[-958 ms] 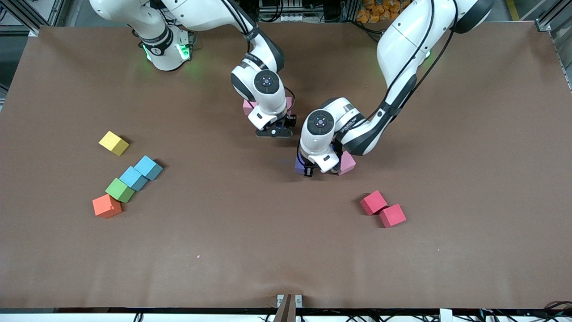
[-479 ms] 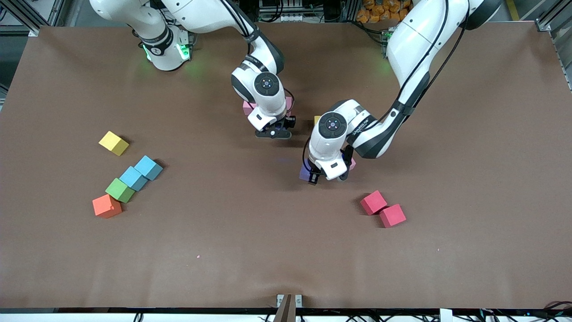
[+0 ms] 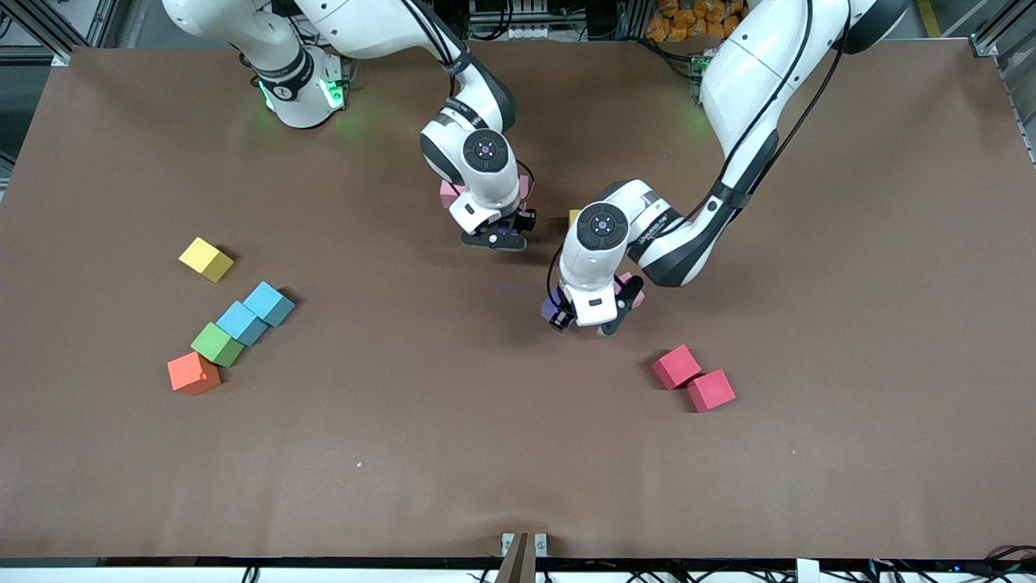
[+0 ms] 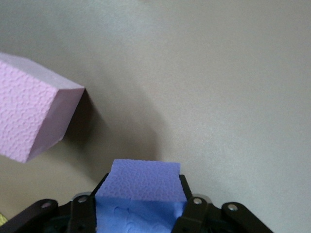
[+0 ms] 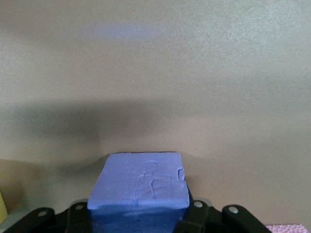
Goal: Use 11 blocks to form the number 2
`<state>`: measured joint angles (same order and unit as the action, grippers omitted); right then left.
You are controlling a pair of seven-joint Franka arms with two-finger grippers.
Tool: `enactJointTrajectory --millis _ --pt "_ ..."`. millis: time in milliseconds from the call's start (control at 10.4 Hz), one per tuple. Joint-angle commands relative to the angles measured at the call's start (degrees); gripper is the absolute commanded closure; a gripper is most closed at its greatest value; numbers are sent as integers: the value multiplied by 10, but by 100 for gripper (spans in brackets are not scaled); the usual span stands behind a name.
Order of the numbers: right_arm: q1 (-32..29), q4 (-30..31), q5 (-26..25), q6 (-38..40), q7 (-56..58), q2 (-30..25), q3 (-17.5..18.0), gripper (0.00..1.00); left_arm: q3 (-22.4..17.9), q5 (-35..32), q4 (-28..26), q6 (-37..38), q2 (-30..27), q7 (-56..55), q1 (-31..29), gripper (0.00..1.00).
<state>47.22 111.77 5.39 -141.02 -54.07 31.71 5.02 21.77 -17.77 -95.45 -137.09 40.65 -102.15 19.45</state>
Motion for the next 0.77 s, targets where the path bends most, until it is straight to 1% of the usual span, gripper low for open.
enactJointTrajectory --millis 0,192,575,671 --pt "13 -2 2 5 -17 7 -6 78 5 -5 -6 6 -7 49 -6 60" --pt "16 -1 2 5 -18 6 -5 78 5 -3 -5 6 -4 135 -6 57" --pt "19 -2 2 5 -18 6 -5 77 6 8 0 34 -2 214 -8 57" --pt "19 -2 2 5 -18 7 -5 70 5 26 9 45 -1 240 -6 57"
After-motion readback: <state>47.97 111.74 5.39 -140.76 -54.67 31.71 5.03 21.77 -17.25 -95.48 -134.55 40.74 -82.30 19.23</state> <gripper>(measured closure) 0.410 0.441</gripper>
